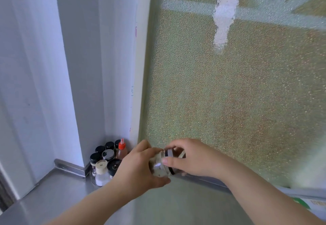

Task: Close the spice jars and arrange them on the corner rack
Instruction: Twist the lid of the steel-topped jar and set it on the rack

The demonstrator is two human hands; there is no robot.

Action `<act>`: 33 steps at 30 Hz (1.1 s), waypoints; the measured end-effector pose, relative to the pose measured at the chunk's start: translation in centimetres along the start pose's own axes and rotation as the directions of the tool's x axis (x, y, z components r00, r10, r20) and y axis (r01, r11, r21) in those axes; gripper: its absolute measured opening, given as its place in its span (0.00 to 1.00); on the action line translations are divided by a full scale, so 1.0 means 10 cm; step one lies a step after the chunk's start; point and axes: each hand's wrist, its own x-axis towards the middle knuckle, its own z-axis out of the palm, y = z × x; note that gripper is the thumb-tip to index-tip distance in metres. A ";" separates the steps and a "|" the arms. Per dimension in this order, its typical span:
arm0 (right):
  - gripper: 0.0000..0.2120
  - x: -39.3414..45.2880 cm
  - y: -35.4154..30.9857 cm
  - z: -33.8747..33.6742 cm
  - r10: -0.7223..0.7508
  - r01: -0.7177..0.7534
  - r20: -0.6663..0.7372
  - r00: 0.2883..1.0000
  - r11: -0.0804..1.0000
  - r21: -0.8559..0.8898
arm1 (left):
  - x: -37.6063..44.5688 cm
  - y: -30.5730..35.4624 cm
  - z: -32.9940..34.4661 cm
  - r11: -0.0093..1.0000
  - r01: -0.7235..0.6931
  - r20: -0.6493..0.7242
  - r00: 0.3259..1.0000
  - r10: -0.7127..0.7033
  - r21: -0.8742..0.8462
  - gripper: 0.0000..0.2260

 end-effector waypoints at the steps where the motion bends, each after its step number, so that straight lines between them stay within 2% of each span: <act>1: 0.18 0.01 0.02 0.04 0.036 -0.037 0.016 0.999 0.996 0.083 | -0.01 0.00 0.01 1.000 -0.010 -0.003 1.000 0.010 0.006 0.31; 3: 0.24 0.03 0.05 0.10 0.130 -0.144 0.069 0.989 0.956 0.255 | -0.03 0.02 0.02 0.999 -0.038 -0.004 0.999 0.038 0.025 0.31; 5: 0.28 0.00 0.05 0.07 0.168 -0.198 0.118 0.979 0.924 0.326 | -0.02 0.06 0.01 0.999 -0.038 -0.003 0.999 0.038 0.015 0.31; 8: 0.28 -0.09 0.10 -0.13 0.020 -0.031 0.102 0.995 0.994 0.108 | 0.02 0.08 -0.01 0.999 0.019 -0.029 0.999 -0.020 -0.032 0.28; 10: 0.29 -0.10 0.16 -0.17 -0.080 0.079 0.031 0.996 0.997 0.025 | 0.03 0.07 -0.02 0.999 0.029 -0.052 0.998 -0.031 -0.029 0.29; 12: 0.19 -0.10 0.17 -0.13 -0.087 0.087 -0.005 0.996 0.993 0.081 | 0.03 0.10 -0.01 1.000 0.007 -0.061 0.998 -0.008 -0.014 0.30; 13: 0.16 -0.09 0.17 -0.09 -0.060 0.059 0.000 0.998 0.990 0.129 | 0.03 0.12 -0.01 1.000 -0.006 -0.058 0.998 0.006 -0.003 0.30; 15: 0.27 -0.05 0.15 -0.02 0.099 -0.109 0.054 0.994 0.962 0.248 | 0.03 0.16 0.00 0.999 -0.032 -0.041 0.999 0.033 0.028 0.30; 17: 0.34 -0.08 0.13 -0.03 0.221 -0.261 0.165 0.961 0.924 0.281 | 0.02 0.17 0.02 0.998 -0.042 -0.024 0.999 0.043 0.042 0.30; 18: 0.35 -0.09 0.16 -0.05 0.208 -0.252 0.190 0.959 0.935 0.249 | 0.02 0.17 0.02 0.999 -0.036 -0.017 0.999 0.036 0.038 0.30; 19: 0.33 -0.11 0.19 -0.08 0.136 -0.168 0.175 0.975 0.969 0.180 | 0.03 0.17 0.02 0.999 -0.024 -0.013 1.000 0.025 0.026 0.29; 21: 0.28 -0.15 0.22 -0.16 -0.021 0.012 0.105 0.994 0.996 0.085 | 0.04 0.16 0.02 1.000 -0.001 -0.019 1.000 0.001 -0.003 0.29; 22: 0.27 -0.15 0.22 -0.19 -0.061 0.056 0.052 0.997 0.995 0.084 | 0.05 0.16 0.02 1.000 0.004 -0.023 1.000 -0.004 -0.008 0.29; 25: 0.14 -0.10 0.23 -0.12 -0.042 0.047 -0.034 0.999 0.987 0.154 | 0.08 0.19 0.04 1.000 -0.003 -0.014 1.000 0.003 -0.001 0.29; 26: 0.14 -0.08 0.23 -0.08 0.002 0.003 -0.027 1.000 0.980 0.200 | 0.07 0.20 0.05 1.000 -0.006 -0.008 1.000 0.006 -0.001 0.28; 28: 0.22 -0.06 0.22 -0.04 0.075 -0.082 0.040 0.996 0.965 0.250 | 0.06 0.21 0.05 1.000 -0.018 0.000 1.000 0.018 0.002 0.28; 29: 0.22 -0.07 0.23 -0.04 0.064 -0.078 0.067 0.996 0.967 0.243 | 0.06 0.21 0.05 1.000 -0.018 -0.001 1.000 0.018 -0.005 0.28; 30: 0.21 -0.09 0.25 -0.08 0.016 -0.033 0.079 0.997 0.975 0.220 | 0.06 0.20 0.05 1.000 -0.011 -0.003 1.000 0.011 -0.016 0.28; 33: 0.28 -0.13 0.32 -0.17 -0.108 0.103 0.069 0.992 0.993 0.064 | 0.09 0.19 0.04 1.000 0.009 -0.020 1.000 -0.010 -0.024 0.28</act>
